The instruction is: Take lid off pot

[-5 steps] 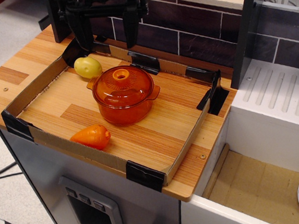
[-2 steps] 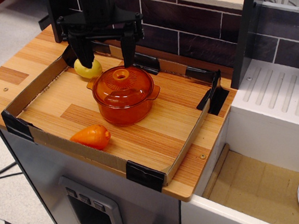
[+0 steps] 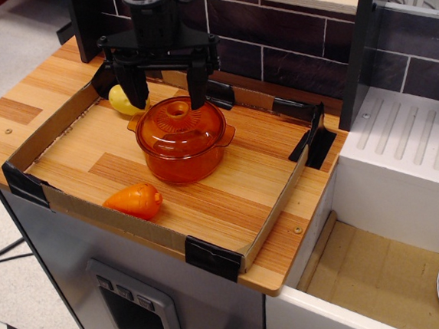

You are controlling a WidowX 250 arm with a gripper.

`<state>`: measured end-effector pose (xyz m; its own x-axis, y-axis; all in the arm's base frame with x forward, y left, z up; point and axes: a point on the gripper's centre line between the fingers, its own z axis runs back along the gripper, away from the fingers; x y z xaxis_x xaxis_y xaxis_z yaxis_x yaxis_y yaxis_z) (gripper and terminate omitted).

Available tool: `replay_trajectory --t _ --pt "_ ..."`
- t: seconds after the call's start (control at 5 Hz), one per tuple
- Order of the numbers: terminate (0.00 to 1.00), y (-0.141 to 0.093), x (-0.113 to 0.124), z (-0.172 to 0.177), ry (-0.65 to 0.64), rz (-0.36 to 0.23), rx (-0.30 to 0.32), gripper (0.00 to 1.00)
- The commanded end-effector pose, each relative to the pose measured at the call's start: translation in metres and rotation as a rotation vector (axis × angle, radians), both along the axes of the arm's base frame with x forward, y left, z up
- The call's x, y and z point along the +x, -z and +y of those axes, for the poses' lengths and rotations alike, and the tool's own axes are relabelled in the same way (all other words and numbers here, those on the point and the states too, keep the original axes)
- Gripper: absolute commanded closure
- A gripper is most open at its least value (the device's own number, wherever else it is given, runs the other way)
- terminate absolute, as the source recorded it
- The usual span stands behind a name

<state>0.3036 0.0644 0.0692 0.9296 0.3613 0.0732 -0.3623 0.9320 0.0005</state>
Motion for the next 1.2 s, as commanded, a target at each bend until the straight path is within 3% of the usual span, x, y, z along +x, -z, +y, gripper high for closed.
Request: replay_trajectory --t 0.0,0.2,0.4,0.6,1.0 --pt "0.00 0.006 -0.005 -0.002 0.031 -0.042 0.032 0.00" --pt "0.00 0.005 -0.006 -0.003 0.033 -0.054 0.033 1.00" --pt "0.00 -0.004 -0.007 -0.003 0.042 -0.044 0.018 1.00" --pt "0.00 -0.020 -0.002 -0.003 0.030 -0.080 0.013 1.00" --pt "0.00 -0.066 -0.005 0.000 0.018 -0.092 -0.083 1.00"
